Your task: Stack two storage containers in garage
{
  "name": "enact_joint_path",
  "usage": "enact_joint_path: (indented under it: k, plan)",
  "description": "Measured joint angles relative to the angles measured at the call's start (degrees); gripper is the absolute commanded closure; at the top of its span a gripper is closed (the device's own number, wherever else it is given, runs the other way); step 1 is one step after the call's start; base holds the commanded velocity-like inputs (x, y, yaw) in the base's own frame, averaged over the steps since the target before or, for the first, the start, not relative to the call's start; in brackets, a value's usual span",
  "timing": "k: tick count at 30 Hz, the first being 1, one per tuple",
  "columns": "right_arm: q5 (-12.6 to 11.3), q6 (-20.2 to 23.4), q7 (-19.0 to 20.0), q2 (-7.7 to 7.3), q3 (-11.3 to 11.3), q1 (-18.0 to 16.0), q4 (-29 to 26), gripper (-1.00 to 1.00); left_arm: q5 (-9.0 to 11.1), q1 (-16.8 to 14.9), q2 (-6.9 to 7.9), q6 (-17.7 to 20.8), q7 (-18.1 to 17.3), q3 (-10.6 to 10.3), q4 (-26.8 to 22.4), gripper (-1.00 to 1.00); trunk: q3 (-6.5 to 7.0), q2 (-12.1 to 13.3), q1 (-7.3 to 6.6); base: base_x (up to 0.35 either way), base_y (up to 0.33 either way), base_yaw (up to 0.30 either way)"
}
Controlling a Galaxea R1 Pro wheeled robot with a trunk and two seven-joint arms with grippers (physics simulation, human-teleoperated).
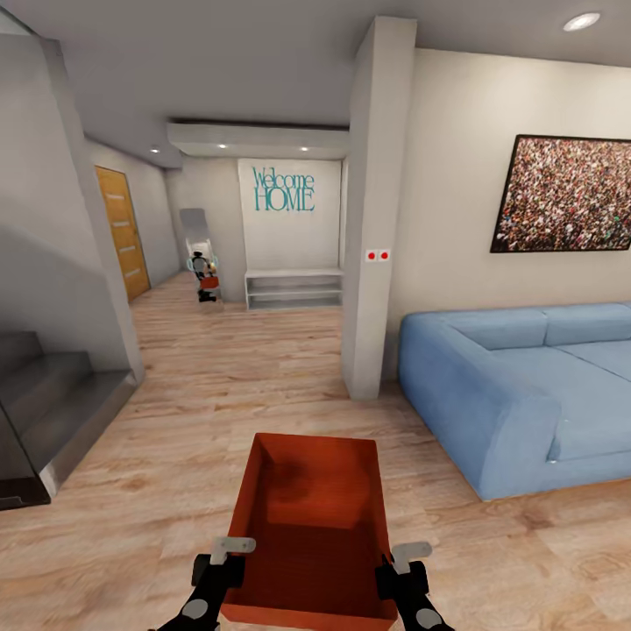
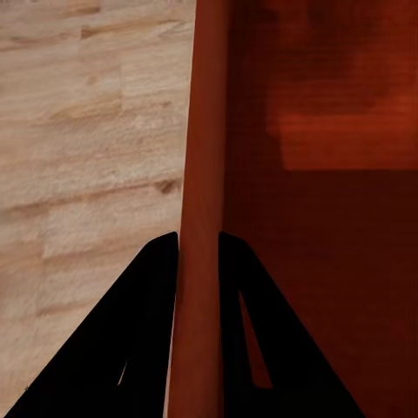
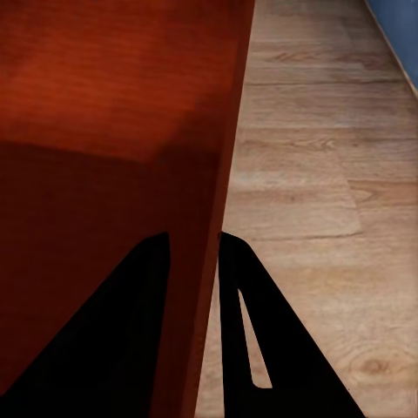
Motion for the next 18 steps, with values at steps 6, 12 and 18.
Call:
enact_joint_path:
  k: [6, 12, 18]
  plan:
    - [-0.16, -0.04, -0.06, 0.02, 0.14, -0.01, 0.08, 1.0, -0.2, -0.01, -0.04, -0.13, 0.06, 0.16, 0.16, 1.0, 0.01, 0.0, 0.0, 0.342, 0.0, 0.057]
    - [0.11, 0.02, 0.03, 0.0, -0.06, -0.01, 0.07, 1.0, -0.04, 0.01, -0.01, -0.08, 0.01, 0.06, 0.12, 1.0, 0.01, 0.0, 0.0, 0.343, 0.0, 0.231]
    - [0.28, 0.04, 0.05, 0.01, -0.24, -0.02, 0.04, 1.0, 0.06, -0.01, 0.02, -0.05, 0.0, -0.05, 0.08, 1.0, 0.0, 0.0, 0.01, 0.274, 0.0, 0.26]
